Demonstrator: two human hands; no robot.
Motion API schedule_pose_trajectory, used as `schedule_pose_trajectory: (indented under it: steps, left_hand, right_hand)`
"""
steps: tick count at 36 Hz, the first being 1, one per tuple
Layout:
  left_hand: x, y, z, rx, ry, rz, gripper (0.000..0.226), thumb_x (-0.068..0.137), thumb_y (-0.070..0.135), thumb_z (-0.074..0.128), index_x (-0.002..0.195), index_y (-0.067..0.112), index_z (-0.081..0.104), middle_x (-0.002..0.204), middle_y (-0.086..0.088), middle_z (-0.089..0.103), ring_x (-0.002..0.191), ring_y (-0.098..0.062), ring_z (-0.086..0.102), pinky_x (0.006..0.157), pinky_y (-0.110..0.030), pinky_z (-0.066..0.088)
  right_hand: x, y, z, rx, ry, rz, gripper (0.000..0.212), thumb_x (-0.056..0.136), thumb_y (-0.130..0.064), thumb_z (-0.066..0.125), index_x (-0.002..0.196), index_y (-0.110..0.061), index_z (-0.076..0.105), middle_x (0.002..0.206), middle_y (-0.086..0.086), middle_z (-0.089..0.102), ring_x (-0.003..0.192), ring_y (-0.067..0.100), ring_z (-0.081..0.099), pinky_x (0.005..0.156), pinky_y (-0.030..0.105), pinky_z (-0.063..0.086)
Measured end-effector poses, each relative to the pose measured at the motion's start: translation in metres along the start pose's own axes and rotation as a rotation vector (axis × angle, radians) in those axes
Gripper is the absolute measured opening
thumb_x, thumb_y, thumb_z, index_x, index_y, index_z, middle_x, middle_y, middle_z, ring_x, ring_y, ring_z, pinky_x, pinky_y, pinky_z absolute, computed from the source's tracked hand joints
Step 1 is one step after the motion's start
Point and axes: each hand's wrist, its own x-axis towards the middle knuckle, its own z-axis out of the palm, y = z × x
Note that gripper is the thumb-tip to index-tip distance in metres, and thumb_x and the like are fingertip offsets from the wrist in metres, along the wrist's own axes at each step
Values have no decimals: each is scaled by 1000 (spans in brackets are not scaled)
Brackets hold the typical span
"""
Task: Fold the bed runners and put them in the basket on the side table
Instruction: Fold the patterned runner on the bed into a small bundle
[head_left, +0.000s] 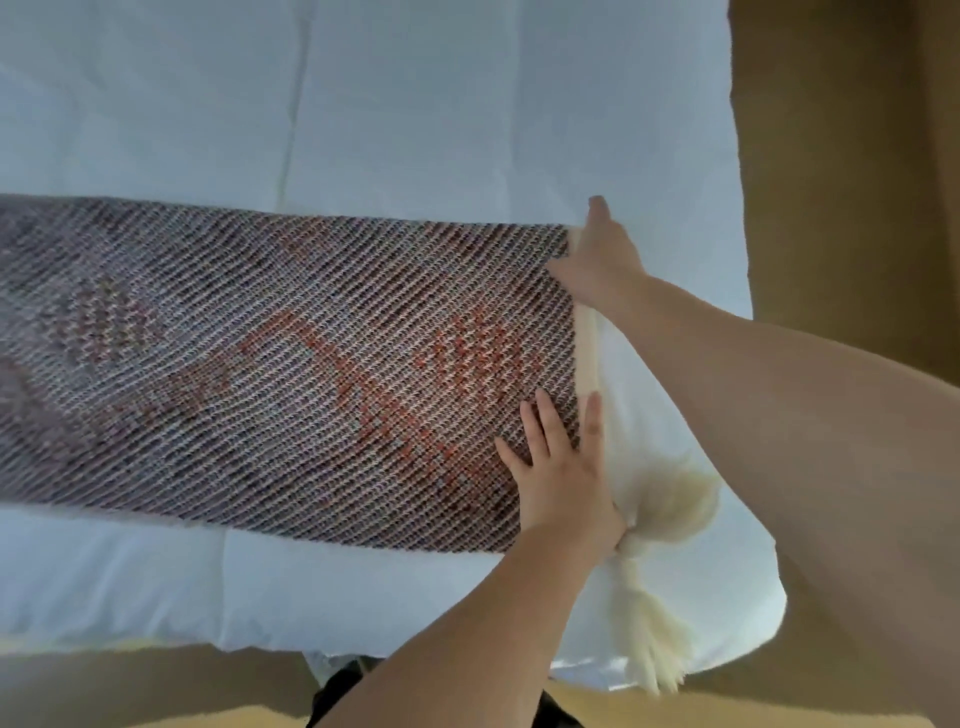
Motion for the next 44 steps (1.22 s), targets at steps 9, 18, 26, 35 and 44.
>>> schedule_pose_trajectory:
  steps: [9,18,26,35,44]
  left_hand:
    - [-29,-5,-37,-51,-72,83,59,83,5,55,134,22,30,154,-11,-13,132,-35,24,95,-46,45]
    - [-66,-39,-60,-96,-9,-42,23,90,14,51,112,9,51,117,-11,41,92,-28,53,73,-36,47]
    - [-125,-81,-106,-190,79,-159,8,89,9,55,90,12,47,108,-6,41,81,-24,52,70,-34,48]
    - [-221,-150,-176,-174,302,-296,14,85,4,51,85,17,56,95,3,42,69,-15,51,62,-30,49]
    - [-309,-236,-236,-195,471,-296,19,83,4,53,83,22,60,93,5,45,68,-15,49,57,-27,37]
  right_hand:
    - [10,-28,-5,-169,-143,109,55,79,-11,63,131,-13,46,134,15,31,82,25,54,63,31,45]
    - [-6,-48,4,-396,-70,48,20,77,-13,52,94,-4,56,100,13,56,97,33,55,79,37,51]
    - [-49,-112,-42,-187,-82,-19,24,76,-7,61,64,-10,41,59,3,43,48,18,43,42,22,29]
    - [-141,-223,-87,11,-108,-79,7,81,2,57,80,-5,56,78,26,65,64,33,63,71,44,56]
    - [-230,-324,-89,168,-128,-131,25,87,5,48,73,-12,60,78,11,57,62,24,57,55,32,52]
